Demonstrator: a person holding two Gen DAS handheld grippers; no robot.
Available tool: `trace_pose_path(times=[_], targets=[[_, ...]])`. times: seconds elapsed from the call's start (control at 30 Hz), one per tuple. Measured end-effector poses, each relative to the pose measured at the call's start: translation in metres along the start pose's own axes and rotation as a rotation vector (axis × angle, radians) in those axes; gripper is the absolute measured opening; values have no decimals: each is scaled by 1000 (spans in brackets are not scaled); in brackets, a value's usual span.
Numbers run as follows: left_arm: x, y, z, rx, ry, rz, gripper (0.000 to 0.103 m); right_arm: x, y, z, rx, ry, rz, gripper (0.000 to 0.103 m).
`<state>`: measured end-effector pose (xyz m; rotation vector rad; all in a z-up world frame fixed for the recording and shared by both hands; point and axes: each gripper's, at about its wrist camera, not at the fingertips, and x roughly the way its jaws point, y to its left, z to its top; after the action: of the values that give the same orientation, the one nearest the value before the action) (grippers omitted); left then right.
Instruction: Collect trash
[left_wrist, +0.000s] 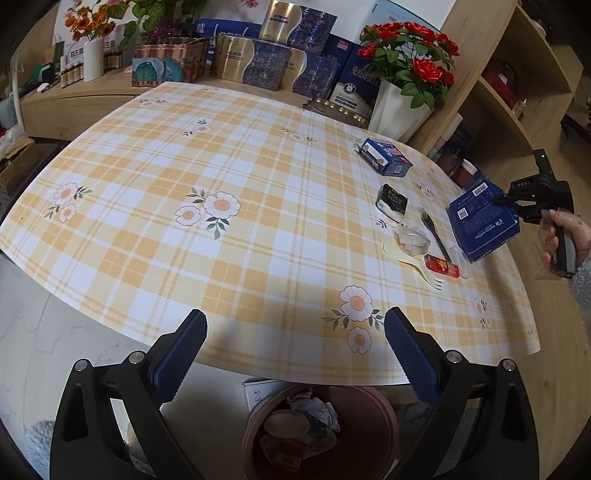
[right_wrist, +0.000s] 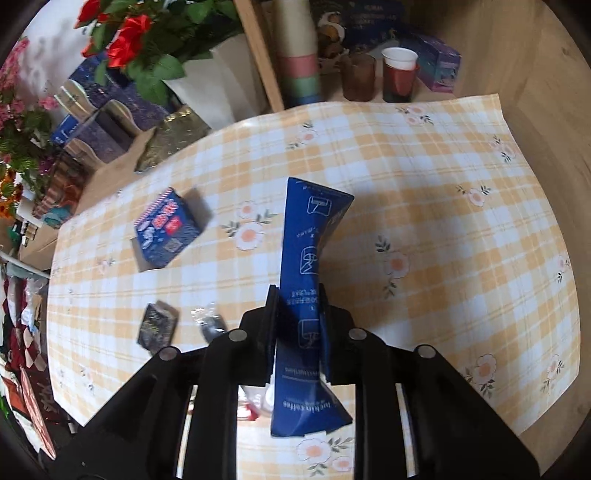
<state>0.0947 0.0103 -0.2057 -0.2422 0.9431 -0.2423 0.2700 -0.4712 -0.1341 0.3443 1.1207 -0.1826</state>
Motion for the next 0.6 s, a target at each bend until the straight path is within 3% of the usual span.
trace_pose_path(times=[0.13,0.33,0.6], targets=[[11,-6,13,-10,26,-39,94,15,-2,-2,-9,22,7,22],[51,-35,65,-2,63,-147,94,35,1,-10,-34,49,44,18],[150,-123,169,375,41,-148,97,10,-12,-10,-38,-41,110,17]])
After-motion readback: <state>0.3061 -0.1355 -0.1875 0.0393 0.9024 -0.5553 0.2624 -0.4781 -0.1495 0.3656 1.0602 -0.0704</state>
